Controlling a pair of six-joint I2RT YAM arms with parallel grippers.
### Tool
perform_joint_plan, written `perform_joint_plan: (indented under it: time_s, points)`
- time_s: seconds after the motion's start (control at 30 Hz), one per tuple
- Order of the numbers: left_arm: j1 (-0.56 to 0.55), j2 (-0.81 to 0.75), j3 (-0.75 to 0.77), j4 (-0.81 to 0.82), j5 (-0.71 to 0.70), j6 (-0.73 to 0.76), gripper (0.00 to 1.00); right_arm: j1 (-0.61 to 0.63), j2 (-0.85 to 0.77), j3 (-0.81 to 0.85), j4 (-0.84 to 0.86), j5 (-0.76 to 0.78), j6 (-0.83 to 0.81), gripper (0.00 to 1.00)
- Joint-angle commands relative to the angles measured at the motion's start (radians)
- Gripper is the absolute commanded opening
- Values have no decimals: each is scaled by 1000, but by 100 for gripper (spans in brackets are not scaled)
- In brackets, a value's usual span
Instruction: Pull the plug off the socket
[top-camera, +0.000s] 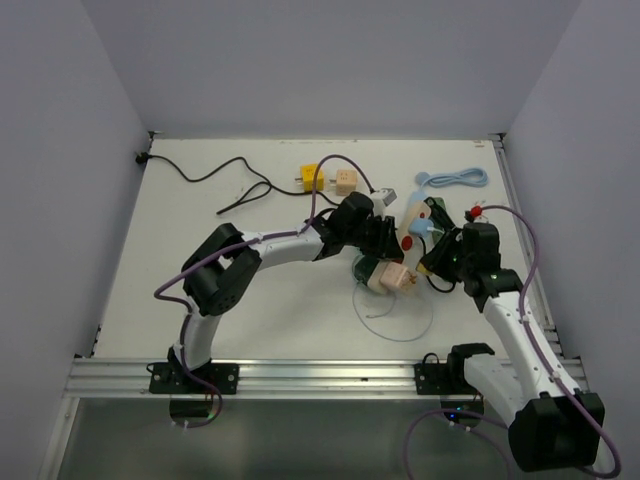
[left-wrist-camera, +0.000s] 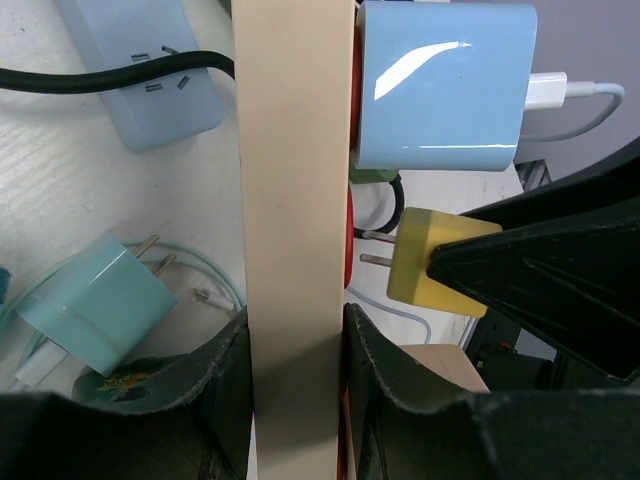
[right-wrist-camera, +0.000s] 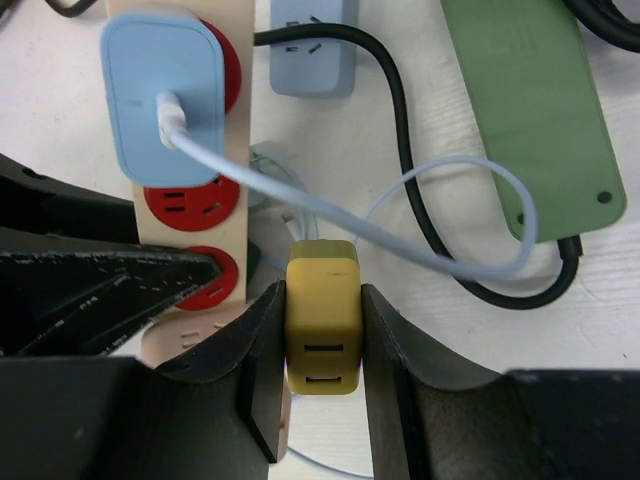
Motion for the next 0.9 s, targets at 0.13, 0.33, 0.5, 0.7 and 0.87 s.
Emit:
perform_joint_plan:
  time_s: [0.13,0.33,0.5,0.7,0.87]
  points:
    - [2,-99,68,92,76,-9,0,-2,70,-23,225,-44,5,4]
    - [2,-120,64,58,71,19,0,-1,161,-37,292,-14,13,7]
    - [2,-123,70,47,76,25,0,-1,201,-51,367,-47,21,11]
    - [2,-120,61,49,82,26,0,-1,212,-63,398,-102,18,37]
    - [2,-119,57,52,85,30,0,-2,198,-53,374,-103,12,48]
